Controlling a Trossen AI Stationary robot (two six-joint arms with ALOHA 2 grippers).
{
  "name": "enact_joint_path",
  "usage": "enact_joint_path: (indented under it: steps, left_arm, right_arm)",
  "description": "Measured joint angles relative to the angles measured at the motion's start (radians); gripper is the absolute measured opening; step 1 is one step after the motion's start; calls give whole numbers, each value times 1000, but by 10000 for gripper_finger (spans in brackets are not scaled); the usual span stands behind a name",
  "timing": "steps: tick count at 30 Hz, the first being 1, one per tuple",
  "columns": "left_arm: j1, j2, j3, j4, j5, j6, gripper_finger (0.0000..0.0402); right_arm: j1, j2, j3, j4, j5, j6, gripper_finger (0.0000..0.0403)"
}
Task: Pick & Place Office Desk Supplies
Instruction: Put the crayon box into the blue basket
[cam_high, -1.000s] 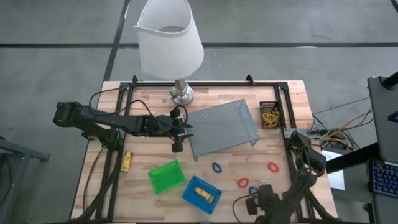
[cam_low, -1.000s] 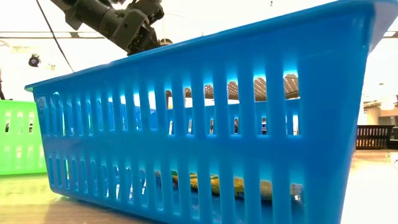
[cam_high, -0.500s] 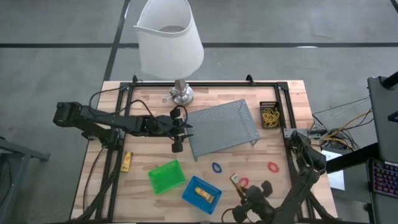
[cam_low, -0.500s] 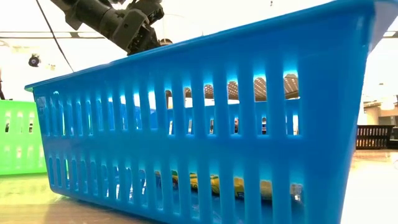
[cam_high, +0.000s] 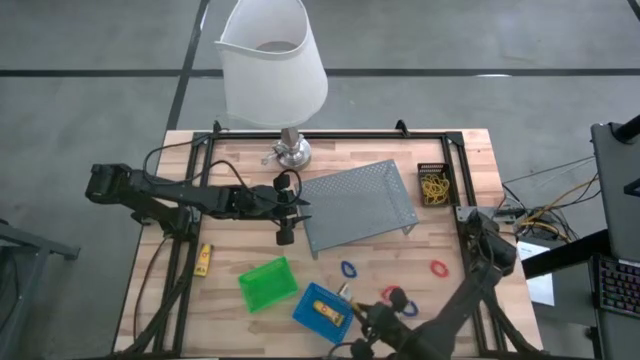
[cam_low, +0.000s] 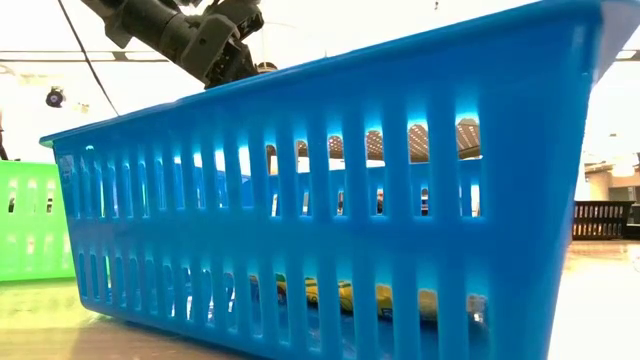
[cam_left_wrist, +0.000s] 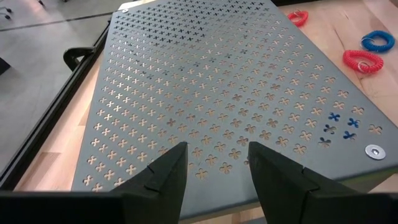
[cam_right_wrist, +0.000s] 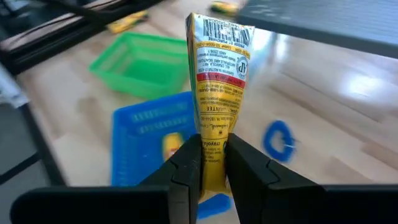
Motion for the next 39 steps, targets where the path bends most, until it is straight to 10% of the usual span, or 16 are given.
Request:
enact_joint_path:
  steps: [39]
  left_arm:
    - [0,0,0,0,0,0,175]
  right_arm:
    - [-244,-36,-27,349,-642,-622,63]
